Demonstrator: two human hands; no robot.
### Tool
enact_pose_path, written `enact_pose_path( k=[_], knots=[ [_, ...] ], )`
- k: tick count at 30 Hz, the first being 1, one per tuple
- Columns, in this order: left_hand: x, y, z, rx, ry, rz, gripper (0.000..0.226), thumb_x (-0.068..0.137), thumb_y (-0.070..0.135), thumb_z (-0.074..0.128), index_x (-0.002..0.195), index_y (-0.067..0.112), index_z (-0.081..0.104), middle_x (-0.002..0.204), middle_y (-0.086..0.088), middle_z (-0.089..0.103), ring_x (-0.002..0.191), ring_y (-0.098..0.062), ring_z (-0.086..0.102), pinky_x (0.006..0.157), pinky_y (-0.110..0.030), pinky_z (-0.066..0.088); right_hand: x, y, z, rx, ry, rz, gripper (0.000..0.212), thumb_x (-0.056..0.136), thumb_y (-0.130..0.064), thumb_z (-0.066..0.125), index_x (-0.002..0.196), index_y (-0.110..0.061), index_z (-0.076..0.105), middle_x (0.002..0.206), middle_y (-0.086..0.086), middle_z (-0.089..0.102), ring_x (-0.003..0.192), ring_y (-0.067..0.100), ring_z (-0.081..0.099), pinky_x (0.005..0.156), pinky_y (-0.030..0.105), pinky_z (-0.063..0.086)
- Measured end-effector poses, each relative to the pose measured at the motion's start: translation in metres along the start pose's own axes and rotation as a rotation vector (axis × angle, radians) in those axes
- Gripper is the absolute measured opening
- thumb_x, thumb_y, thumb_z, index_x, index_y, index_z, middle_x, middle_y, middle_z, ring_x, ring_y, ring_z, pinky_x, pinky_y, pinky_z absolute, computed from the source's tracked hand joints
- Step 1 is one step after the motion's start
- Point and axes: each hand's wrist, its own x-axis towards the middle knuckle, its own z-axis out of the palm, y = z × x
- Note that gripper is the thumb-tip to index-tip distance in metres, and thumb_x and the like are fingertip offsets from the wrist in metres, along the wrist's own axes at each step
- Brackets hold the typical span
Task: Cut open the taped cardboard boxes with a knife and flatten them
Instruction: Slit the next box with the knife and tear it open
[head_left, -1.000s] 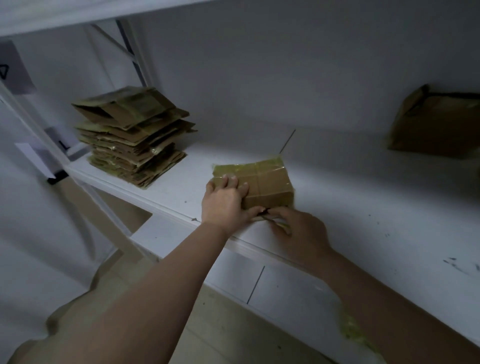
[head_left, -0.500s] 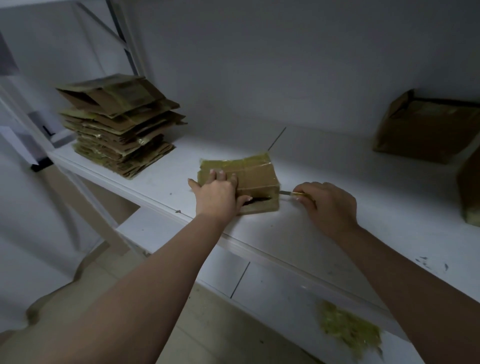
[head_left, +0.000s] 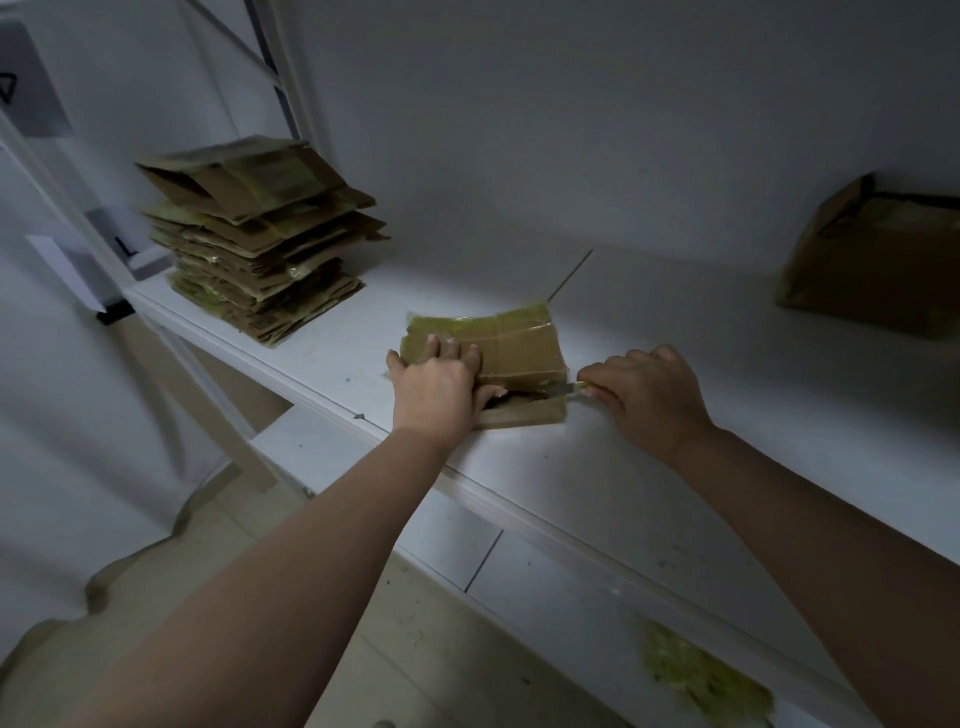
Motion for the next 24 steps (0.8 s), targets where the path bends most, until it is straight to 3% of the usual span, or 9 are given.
enact_pose_path(
  k=[8, 12, 14, 16, 19, 21, 24],
  knots=[
    [0.0, -0.003, -0.001, 0.026, -0.016, 0.002, 0.065, 0.092, 0.064, 0.037, 0.142, 0.023, 0.041, 0.144, 0.0, 0.044, 0.142, -0.022, 0.027, 0.104, -0.056, 0.03, -0.044, 0.017, 0.002, 0.002, -0.091, 0.171, 0.02, 0.086, -0.02, 0.05, 0.076, -0.021, 0.067, 0.059, -0.001, 0.061, 0.053, 0.026, 0.055, 0.063, 0.028, 0.028],
    [0.001, 0.0, -0.003, 0.041, -0.026, 0.011, 0.064, 0.091, 0.065, 0.039, 0.139, 0.022, 0.043, 0.142, -0.001, 0.046, 0.14, -0.023, 0.03, 0.101, -0.051, 0.035, -0.056, 0.017, -0.007, 0.108, -0.055, 0.266, 0.038, 0.094, -0.037, 0.034, 0.085, -0.019, 0.066, 0.07, -0.002, 0.064, 0.06, 0.025, 0.057, 0.063, 0.03, 0.034],
    [0.0, 0.0, -0.006, 0.048, -0.054, 0.026, 0.065, 0.091, 0.064, 0.041, 0.14, 0.021, 0.041, 0.143, -0.003, 0.045, 0.14, -0.025, 0.03, 0.099, -0.05, 0.037, -0.052, -0.006, -0.008, 0.167, -0.048, 0.262, 0.035, 0.09, -0.044, 0.04, 0.087, -0.018, 0.063, 0.073, -0.002, 0.063, 0.061, 0.023, 0.057, 0.061, 0.029, 0.038],
    [0.001, -0.003, -0.009, 0.052, -0.081, 0.055, 0.066, 0.091, 0.063, 0.042, 0.141, 0.021, 0.04, 0.141, -0.005, 0.044, 0.138, -0.026, 0.032, 0.097, -0.049, 0.04, -0.044, -0.031, -0.008, 0.164, -0.01, 0.24, 0.028, 0.078, -0.045, 0.058, 0.088, -0.019, 0.063, 0.075, -0.003, 0.065, 0.058, 0.022, 0.059, 0.053, 0.028, 0.042],
    [0.003, -0.011, -0.015, 0.047, -0.108, 0.115, 0.063, 0.093, 0.059, 0.043, 0.144, 0.021, 0.036, 0.142, -0.005, 0.043, 0.134, -0.027, 0.035, 0.093, -0.048, 0.044, -0.029, -0.054, -0.007, 0.201, 0.005, 0.159, 0.026, 0.063, -0.027, 0.065, 0.089, -0.023, 0.066, 0.087, -0.006, 0.068, 0.056, 0.024, 0.063, 0.047, 0.026, 0.045],
    [0.004, -0.016, -0.019, 0.061, -0.136, 0.143, 0.064, 0.094, 0.057, 0.042, 0.147, 0.023, 0.033, 0.146, -0.005, 0.04, 0.136, -0.028, 0.035, 0.093, -0.045, 0.047, -0.021, -0.062, -0.005, 0.208, -0.065, 0.08, 0.036, 0.063, -0.021, 0.063, 0.099, -0.023, 0.067, 0.099, -0.006, 0.069, 0.059, 0.026, 0.065, 0.048, 0.027, 0.049],
    [0.004, -0.018, -0.021, 0.096, -0.153, 0.148, 0.064, 0.095, 0.059, 0.038, 0.149, 0.026, 0.029, 0.15, -0.002, 0.036, 0.14, -0.026, 0.032, 0.091, -0.042, 0.047, -0.007, -0.07, -0.003, 0.178, -0.219, 0.112, 0.042, 0.076, -0.022, 0.061, 0.117, -0.024, 0.06, 0.117, -0.004, 0.061, 0.073, 0.032, 0.064, 0.061, 0.033, 0.048]
  ],
)
